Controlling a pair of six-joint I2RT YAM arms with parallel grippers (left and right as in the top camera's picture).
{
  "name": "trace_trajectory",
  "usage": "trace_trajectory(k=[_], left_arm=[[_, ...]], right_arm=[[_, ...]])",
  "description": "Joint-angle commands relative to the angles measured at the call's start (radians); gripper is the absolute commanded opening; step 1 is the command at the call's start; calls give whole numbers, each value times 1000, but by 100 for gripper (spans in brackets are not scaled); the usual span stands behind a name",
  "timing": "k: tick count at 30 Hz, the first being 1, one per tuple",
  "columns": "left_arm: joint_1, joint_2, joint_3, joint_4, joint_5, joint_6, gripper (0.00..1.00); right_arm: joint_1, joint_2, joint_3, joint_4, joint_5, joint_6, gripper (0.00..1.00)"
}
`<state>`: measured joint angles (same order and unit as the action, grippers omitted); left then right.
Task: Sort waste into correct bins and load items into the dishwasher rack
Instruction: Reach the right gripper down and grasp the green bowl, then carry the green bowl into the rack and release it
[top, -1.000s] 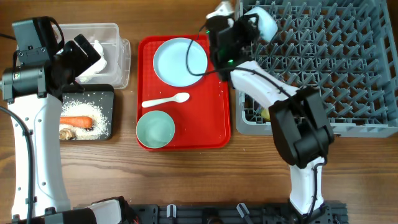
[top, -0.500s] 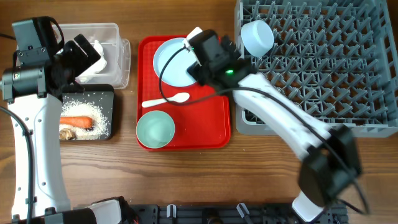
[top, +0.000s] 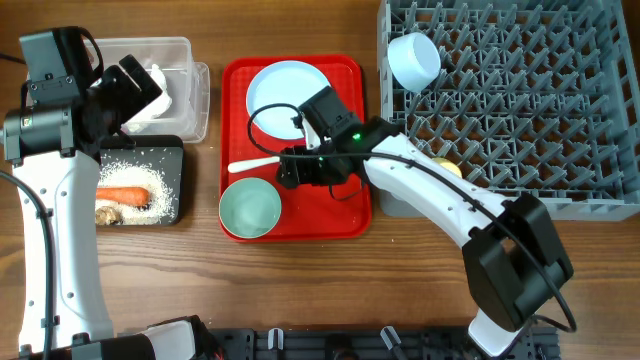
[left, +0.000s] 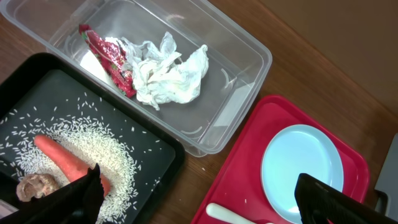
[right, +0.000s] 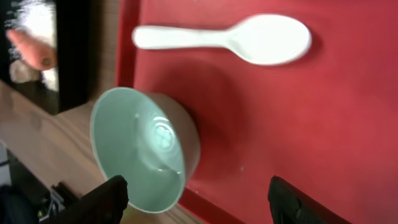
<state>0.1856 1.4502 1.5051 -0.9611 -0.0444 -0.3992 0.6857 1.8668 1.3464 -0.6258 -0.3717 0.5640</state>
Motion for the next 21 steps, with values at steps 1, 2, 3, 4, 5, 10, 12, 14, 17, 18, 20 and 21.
trace_trajectory(k=[1, 2, 3, 4, 5, 10, 12, 14, 17, 18, 20, 21], left_arm=[[3, 3, 14, 3, -10, -5, 100], [3, 3, 14, 3, -10, -5, 100], [3, 3, 14, 3, -10, -5, 100], [3, 3, 14, 3, -10, -5, 100], [3, 3, 14, 3, -10, -5, 100], [3, 3, 14, 3, -10, -5, 100], [3, 3, 14, 3, -10, -5, 100], [3, 3, 14, 3, -9, -5, 100], [3, 3, 14, 3, -10, -5, 100], [3, 3, 14, 3, -10, -5, 100], [3, 3, 14, 3, -10, -5, 100], [3, 3, 14, 2, -10, -5, 100]], right_arm=[[9, 9, -78, 66, 35, 96, 71], [11, 9, -105, 98, 35, 118, 69], [12, 9, -127, 124, 35, 129, 68], [13, 9, -130, 133, 35, 139, 68], [15, 12, -130, 144, 36, 146, 66], [87, 68, -129, 220, 23, 171, 54], [89, 69, -129, 224, 24, 171, 36], [103, 79, -129, 235, 24, 171, 33], [113, 84, -126, 240, 24, 171, 14], [113, 84, -126, 241, 23, 172, 13], [118, 88, -126, 246, 24, 173, 10], [129, 95, -126, 252, 23, 185, 8]])
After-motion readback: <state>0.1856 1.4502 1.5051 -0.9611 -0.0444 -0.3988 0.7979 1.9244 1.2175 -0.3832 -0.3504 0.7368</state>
